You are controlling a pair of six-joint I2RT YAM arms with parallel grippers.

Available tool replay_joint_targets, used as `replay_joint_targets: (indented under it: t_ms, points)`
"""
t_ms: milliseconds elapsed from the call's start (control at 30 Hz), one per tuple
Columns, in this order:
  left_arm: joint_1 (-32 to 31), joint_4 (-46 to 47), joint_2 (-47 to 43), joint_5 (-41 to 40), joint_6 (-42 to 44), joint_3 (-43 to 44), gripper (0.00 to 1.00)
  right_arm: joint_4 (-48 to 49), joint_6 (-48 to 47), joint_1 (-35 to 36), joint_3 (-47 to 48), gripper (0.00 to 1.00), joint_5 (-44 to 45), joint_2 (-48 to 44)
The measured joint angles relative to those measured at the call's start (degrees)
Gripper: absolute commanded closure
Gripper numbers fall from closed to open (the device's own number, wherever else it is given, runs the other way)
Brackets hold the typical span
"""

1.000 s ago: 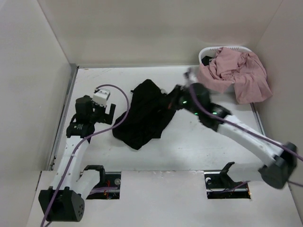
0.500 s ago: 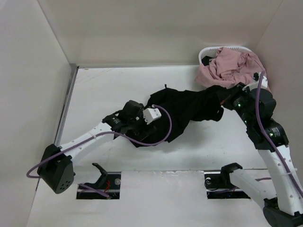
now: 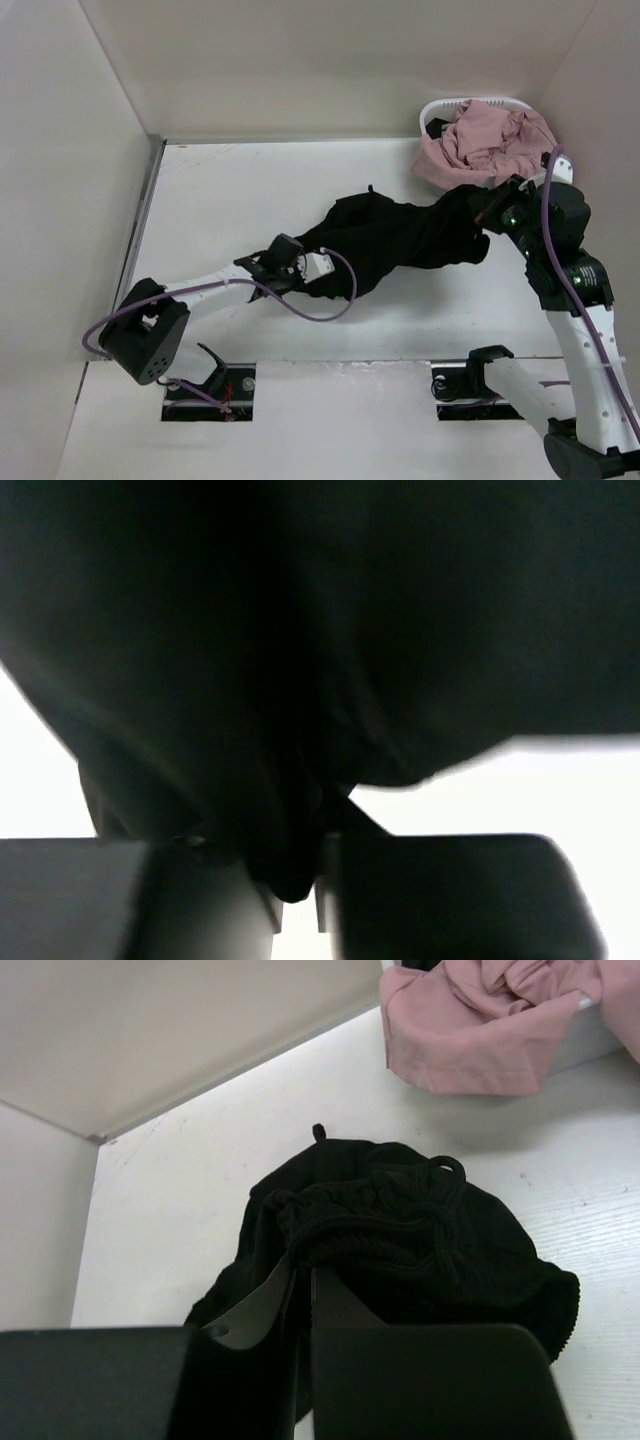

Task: Fold and stack the trousers
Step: Flatten the trousers out

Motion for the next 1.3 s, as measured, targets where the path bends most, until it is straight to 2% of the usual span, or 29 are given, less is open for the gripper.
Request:
replay_joint_targets:
  t_ms: [67, 167, 267, 367, 500, 633, 767, 867, 933, 1000, 1033, 1133, 1300]
  points:
    - [4.5, 0.1, -0.4, -1.2, 0.2, 0.7, 1.00, 0.5, -0.2, 0.0, 0.9, 0.97, -1.1, 1.8]
    - [15.0, -1.2, -3.1, -2.1, 1.5, 4.3, 1.00, 1.6, -0.5, -0.1, 3.2, 0.97, -3.1, 5.7]
    - [26.1, -2.9, -7.5, -1.6, 4.2, 12.7, 1.00, 2.7, -1.1, -0.5, 7.7, 0.97, -5.7, 10.7]
    - [35.2, -3.8, -9.7, 0.1, 6.8, 24.9, 1.00, 3.9, -1.7, -0.7, 15.5, 0.97, -8.1, 16.5]
    - [42.7, -5.9, -10.2, 3.3, 9.5, 38.9, 1.00, 7.7, -2.3, -0.7, 23.5, 0.96, -10.1, 20.2]
    - [47.7, -10.3, -11.2, 7.5, 12.1, 45.7, 0.97, 10.3, -2.5, -0.6, 23.2, 0.96, -12.1, 17.6]
    - [50.1, -18.6, -12.1, 11.0, 17.0, 45.8, 0.83, 11.1, -2.4, -0.3, 13.4, 0.96, -13.6, 10.0]
    - [51.2, -23.9, -11.0, 12.8, 20.1, 42.6, 0.59, 9.9, -2.3, -0.4, 5.8, 0.96, -13.6, 6.4]
    - [52.3, -25.4, -8.1, 12.9, 20.5, 40.5, 0.37, 9.0, -2.3, -0.5, 2.1, 0.96, -13.1, 5.9]
    - [53.4, -24.9, -3.5, 12.6, 19.2, 40.1, 0.26, 8.3, -2.3, -0.6, -0.9, 0.96, -12.4, 6.8]
    - [53.8, -24.4, -1.1, 12.5, 18.2, 40.1, 0.23, 7.8, -2.3, -0.7, -2.1, 0.96, -12.1, 7.3]
    - [55.3, -24.7, 3.5, 12.4, 16.4, 40.2, 0.21, 5.7, -2.3, -1.3, -5.0, 0.94, -11.1, 7.9]
    - [59.9, -26.4, 4.1, 11.6, 16.9, 40.0, 0.23, 4.7, -2.3, -3.8, -9.0, 0.94, -10.1, 2.7]
